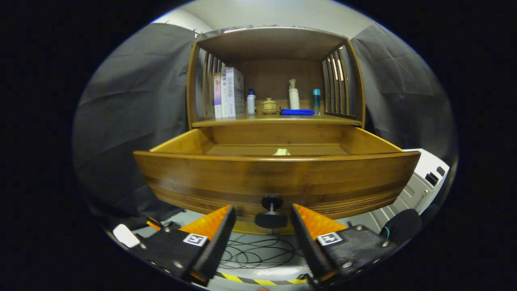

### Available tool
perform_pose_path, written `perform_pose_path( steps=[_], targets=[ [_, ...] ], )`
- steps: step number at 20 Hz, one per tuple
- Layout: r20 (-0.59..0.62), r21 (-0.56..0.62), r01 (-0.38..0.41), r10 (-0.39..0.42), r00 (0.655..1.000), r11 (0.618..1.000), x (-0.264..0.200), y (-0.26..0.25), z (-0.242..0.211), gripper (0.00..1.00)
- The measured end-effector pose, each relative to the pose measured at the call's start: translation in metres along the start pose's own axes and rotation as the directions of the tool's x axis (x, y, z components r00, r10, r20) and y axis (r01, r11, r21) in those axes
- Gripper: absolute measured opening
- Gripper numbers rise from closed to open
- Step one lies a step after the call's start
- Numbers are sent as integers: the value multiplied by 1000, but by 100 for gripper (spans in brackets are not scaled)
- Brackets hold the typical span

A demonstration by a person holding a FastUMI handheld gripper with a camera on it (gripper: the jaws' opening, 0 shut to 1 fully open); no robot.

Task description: Pull open the drawer, take out the items inside it, and place them on the countertop above the cabinet.

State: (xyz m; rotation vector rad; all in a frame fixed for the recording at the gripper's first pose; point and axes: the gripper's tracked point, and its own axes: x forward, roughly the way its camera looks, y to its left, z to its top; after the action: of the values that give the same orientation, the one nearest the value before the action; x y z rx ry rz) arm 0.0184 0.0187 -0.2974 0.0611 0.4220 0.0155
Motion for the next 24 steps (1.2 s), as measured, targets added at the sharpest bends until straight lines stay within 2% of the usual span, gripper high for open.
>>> perform_pose_path(
  steps=[2, 7, 11, 17, 20, 24],
  targets=[
    [39, 7, 20, -20, 999, 1000, -5, -6, 22, 95],
    [94, -102, 61, -52, 994, 993, -11, -12, 81, 95],
    [93, -139, 70, -58, 994, 988, 18, -14, 120, 95],
    [-20, -36, 118, -118, 993, 992, 78, -42, 142, 95],
    [-98, 41, 112, -107, 989, 993, 108, -51, 133, 95],
    [-198, 73, 171, -153, 968, 983, 138, -65, 113, 94]
  ],
)
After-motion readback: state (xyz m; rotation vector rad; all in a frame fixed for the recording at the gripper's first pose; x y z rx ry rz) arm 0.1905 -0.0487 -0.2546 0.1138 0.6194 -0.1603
